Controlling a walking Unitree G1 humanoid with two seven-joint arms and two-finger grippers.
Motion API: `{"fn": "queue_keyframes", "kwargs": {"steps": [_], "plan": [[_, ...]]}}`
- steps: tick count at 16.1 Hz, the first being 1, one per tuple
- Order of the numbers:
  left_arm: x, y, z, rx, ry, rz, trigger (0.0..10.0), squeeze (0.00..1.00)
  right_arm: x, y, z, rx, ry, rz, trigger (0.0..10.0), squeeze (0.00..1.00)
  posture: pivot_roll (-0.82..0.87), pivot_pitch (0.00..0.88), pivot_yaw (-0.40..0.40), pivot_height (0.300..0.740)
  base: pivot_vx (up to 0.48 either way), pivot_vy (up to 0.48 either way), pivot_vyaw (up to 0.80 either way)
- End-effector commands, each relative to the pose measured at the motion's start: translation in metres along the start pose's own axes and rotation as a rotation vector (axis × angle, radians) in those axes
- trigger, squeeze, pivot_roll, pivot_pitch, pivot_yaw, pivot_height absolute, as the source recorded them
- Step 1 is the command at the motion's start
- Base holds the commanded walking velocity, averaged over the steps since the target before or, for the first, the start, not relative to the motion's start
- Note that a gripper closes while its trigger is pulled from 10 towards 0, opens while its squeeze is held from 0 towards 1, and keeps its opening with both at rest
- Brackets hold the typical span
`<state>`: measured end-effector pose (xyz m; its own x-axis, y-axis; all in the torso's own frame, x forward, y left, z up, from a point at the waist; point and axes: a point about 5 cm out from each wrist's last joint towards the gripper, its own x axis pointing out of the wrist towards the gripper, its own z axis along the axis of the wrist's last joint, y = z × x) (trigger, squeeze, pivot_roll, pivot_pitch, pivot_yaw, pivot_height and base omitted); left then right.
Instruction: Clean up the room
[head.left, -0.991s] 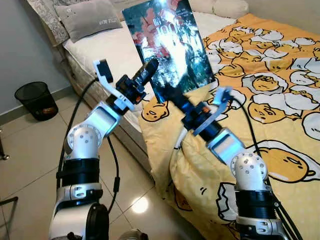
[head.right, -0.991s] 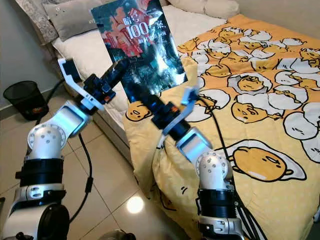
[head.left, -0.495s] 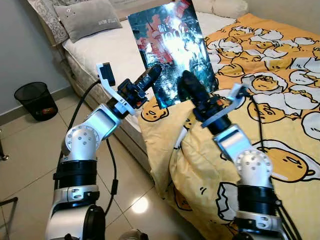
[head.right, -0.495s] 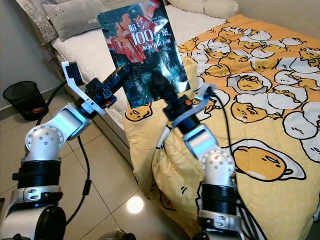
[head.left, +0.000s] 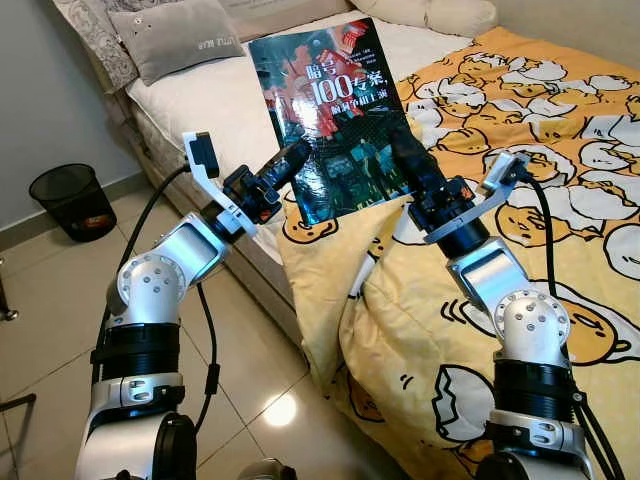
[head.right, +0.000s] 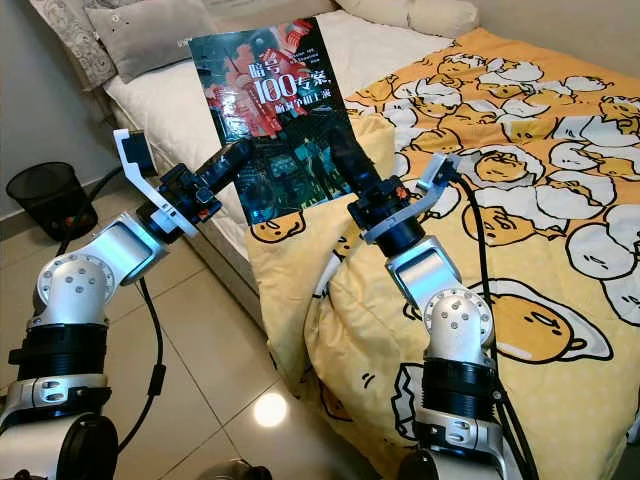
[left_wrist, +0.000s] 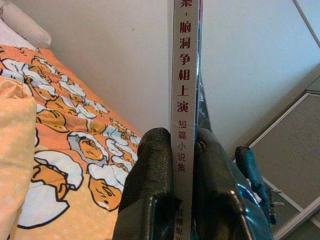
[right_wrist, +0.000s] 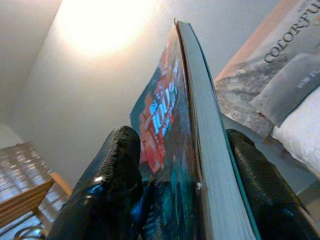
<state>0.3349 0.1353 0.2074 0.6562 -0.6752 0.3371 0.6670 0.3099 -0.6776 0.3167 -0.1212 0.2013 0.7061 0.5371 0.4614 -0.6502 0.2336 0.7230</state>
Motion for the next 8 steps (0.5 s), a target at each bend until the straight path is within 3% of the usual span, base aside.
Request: {"fn": "queue_keyframes", "kwargs": {"steps": [1, 4, 7, 8], "plan": [[0.001, -0.003, 0.006, 0.028, -0.007, -0.019, 0.0, 0.0, 0.006, 0.01, -0.005, -0.019, 0.048, 0.061, 2.3, 0.0, -0.01, 0.0, 0.07, 0.74, 0.0, 0.0, 0.0], [0.002, -0.005, 0.006, 0.032, -0.008, -0.023, 0.0, 0.0, 0.007, 0.01, -0.012, -0.028, 0.094, 0.066, 1.9, 0.0, -0.01, 0.0, 0.065, 0.74, 0.0, 0.0, 0.0], [0.002, -0.005, 0.007, 0.039, -0.009, -0.022, 0.0, 0.0, 0.007, 0.007, -0.016, -0.037, 0.123, 0.06, 2.2, 0.0, 0.0, 0.0, 0.064, 0.74, 0.0, 0.0, 0.0], [0.001, -0.004, 0.009, 0.045, -0.005, -0.02, 0.0, 0.0, 0.006, 0.006, -0.013, -0.047, 0.117, 0.051, 1.7, 0.0, 0.0, 0.0, 0.064, 0.74, 0.0, 0.0, 0.0]]}}
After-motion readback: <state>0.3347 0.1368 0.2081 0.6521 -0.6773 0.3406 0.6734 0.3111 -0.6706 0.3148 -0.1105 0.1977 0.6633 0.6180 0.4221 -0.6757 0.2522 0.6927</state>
